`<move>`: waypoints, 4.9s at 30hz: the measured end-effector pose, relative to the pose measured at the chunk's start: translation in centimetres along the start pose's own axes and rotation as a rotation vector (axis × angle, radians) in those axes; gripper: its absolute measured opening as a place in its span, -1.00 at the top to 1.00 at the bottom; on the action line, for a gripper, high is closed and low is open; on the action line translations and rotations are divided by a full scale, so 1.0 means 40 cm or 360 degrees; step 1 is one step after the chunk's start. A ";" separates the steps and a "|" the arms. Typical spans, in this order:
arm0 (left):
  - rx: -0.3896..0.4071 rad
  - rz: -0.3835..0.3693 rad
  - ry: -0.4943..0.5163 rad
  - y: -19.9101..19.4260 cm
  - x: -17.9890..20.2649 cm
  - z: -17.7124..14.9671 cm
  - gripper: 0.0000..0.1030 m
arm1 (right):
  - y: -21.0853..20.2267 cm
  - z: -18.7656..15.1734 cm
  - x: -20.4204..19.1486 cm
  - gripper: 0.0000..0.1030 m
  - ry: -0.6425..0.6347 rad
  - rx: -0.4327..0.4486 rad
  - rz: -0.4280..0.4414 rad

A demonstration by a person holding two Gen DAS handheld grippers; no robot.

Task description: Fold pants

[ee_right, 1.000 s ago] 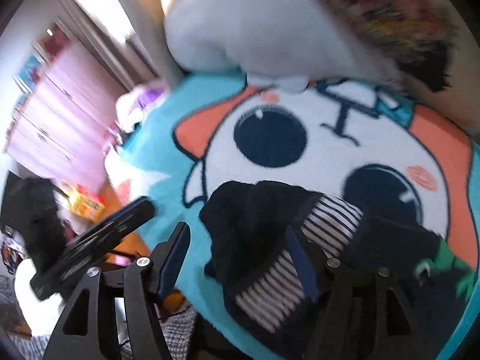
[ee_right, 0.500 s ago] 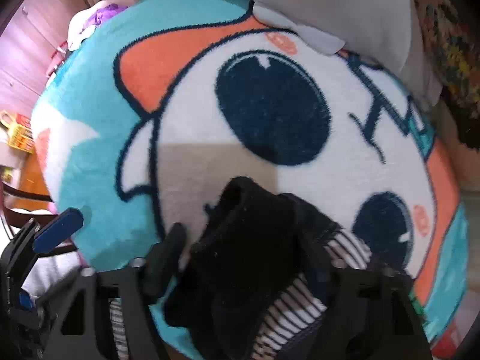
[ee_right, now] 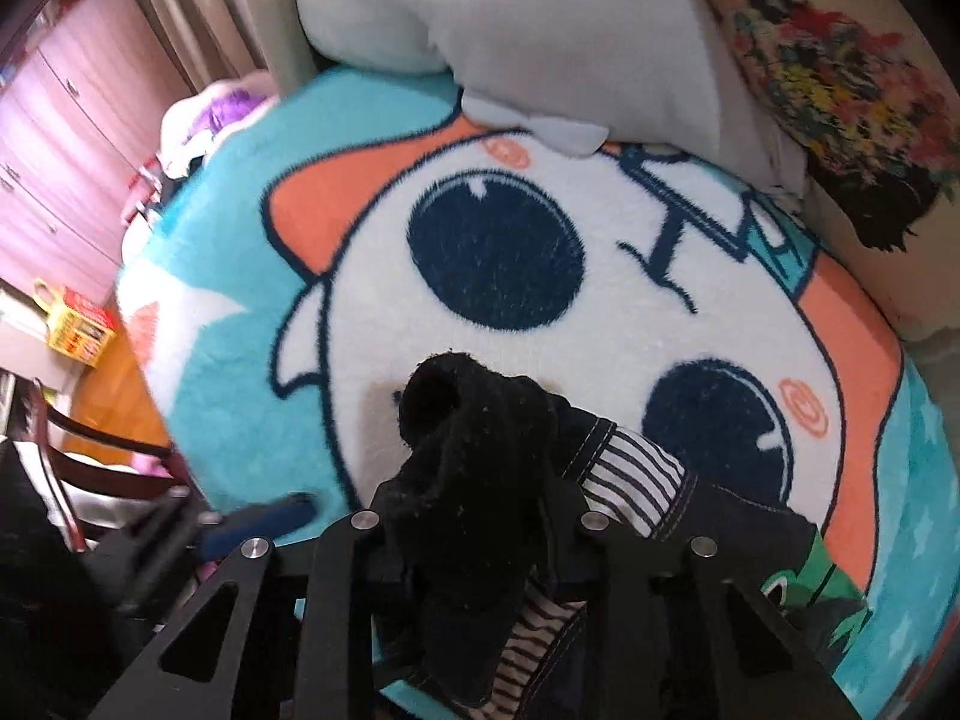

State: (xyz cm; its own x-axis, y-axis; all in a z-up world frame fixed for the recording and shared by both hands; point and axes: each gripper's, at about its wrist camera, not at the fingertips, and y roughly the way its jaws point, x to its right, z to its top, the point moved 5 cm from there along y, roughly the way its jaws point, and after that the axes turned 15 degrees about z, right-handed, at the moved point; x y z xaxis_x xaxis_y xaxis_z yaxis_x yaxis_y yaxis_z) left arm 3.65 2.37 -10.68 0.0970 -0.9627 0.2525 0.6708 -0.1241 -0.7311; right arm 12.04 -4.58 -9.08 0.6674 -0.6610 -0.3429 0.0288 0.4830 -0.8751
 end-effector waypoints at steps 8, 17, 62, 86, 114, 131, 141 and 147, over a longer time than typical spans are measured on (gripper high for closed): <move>0.0038 -0.0084 0.0126 -0.061 0.117 0.029 0.69 | -0.136 -0.029 0.001 0.41 0.0087 0.0267 0.0185; 0.0074 -0.0248 0.0402 -0.084 0.357 0.032 0.48 | -0.324 -0.154 0.167 0.41 0.0340 0.0625 0.0336; 0.0104 -0.0021 0.0265 -0.016 0.288 0.052 -0.65 | -0.333 -0.561 0.477 -0.44 0.0989 0.1377 0.0475; -0.0323 -0.0459 0.0077 0.148 0.363 0.157 0.29 | -0.347 -0.370 0.409 0.25 0.0680 0.1257 0.0649; -0.0264 -0.0095 0.0028 0.197 0.224 0.124 0.10 | -0.260 -0.171 0.482 -0.24 0.0807 0.1268 0.0779; 0.0142 0.0062 0.0041 0.007 0.192 0.116 -0.07 | -0.297 -0.324 0.441 -0.34 0.0948 0.1415 0.0501; 0.0527 0.0421 0.0030 -0.156 0.149 0.096 -0.71 | -0.286 -0.381 0.381 -0.34 0.0976 0.1373 0.0312; 0.0679 0.0560 -0.0044 -0.225 0.113 0.091 -0.94 | -0.274 -0.375 0.314 -0.34 0.0879 0.1313 0.0189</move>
State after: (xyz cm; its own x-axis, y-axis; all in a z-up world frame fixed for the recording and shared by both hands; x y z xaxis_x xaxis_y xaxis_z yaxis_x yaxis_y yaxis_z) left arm 0.74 0.01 -0.65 0.3846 -0.9211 0.0600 0.8322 0.3179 -0.4542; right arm 8.97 -26.78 -8.92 0.2664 -0.6554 -0.7067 0.6316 0.6726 -0.3856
